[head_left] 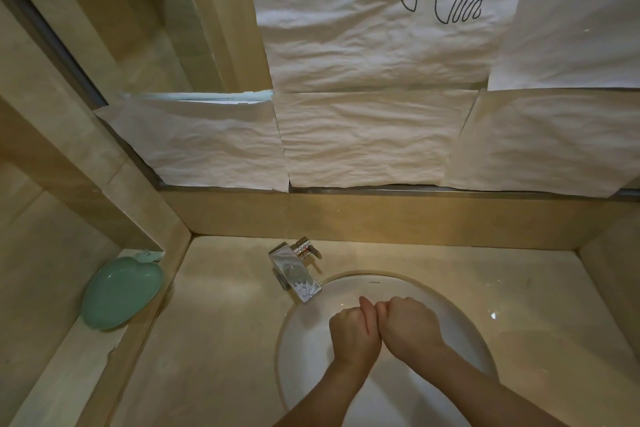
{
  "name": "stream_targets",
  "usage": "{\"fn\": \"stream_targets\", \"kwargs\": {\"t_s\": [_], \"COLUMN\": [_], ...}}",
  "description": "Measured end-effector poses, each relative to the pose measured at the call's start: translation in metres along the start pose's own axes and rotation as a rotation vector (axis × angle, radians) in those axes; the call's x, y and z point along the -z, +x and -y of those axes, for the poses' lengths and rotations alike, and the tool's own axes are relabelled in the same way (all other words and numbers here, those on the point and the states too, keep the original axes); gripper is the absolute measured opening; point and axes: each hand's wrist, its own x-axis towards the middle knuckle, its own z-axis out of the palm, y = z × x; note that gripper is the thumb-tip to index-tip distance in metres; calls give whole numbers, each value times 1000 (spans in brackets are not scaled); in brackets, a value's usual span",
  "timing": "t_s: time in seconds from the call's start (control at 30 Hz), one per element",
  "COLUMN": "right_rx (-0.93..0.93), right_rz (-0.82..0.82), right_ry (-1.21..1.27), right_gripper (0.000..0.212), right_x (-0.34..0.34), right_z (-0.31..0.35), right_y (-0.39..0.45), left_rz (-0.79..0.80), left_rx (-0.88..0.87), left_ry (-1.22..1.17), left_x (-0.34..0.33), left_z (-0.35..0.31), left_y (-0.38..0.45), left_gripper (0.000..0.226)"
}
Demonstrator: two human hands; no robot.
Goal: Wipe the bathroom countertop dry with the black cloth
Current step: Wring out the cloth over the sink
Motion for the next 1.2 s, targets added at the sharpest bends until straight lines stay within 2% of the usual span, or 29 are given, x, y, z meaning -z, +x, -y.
{"fn": "stream_targets", "kwargs": {"t_s": [0.1, 0.13, 0.17, 0.23, 0.33, 0.4, 0.5, 0.67, 0.77, 0.83, 0.97, 1.07, 1.2], "right_rx": [28, 38, 44, 53, 8, 33, 133, 292, 363, 399, 384, 410, 295], "right_rz": [96, 103, 97, 92, 151, 200, 271, 473, 490, 459, 295, 213, 137], "right_ry": [64, 123, 186, 378, 840, 1015, 1170, 1170, 1159, 1145, 1053, 806, 902], "right_gripper": [34, 32, 29, 24, 21, 18, 15, 11, 35, 33, 4, 12, 12], "right_x": [1, 4, 5, 6, 10, 13, 23, 31, 35, 38, 33, 31, 22], "right_z": [-10, -14, -18, -28, -35, -34, -27, -8, 4, 11, 16, 26, 59], "right_y": [-1, -4, -7, -13, -26, -34, -50, -70, -78, -82, -85, -89, -92], "left_rz": [59, 84, 136, 338, 445, 456, 287, -18, -91, -77, -3, 126, 197], "left_rx": [-98, -112, -53, 174, 353, 395, 479, 540, 486, 478, 552, 571, 630], "left_ry": [246, 270, 232, -101, -502, -630, -699, -737, -739, -796, -878, -803, -830], "left_x": [15, 17, 20, 34, 66, 80, 96, 121, 133, 139, 144, 147, 167], "left_z": [-9, -12, -14, -16, -18, -18, -20, -26, -30, -25, -11, 1, 25], "left_y": [9, 11, 12, 8, -16, -36, -64, -91, -95, -96, -91, -85, -71], "left_gripper": [51, 50, 47, 34, 15, 17, 17, 16, 19, 26, 29, 31, 34]}}
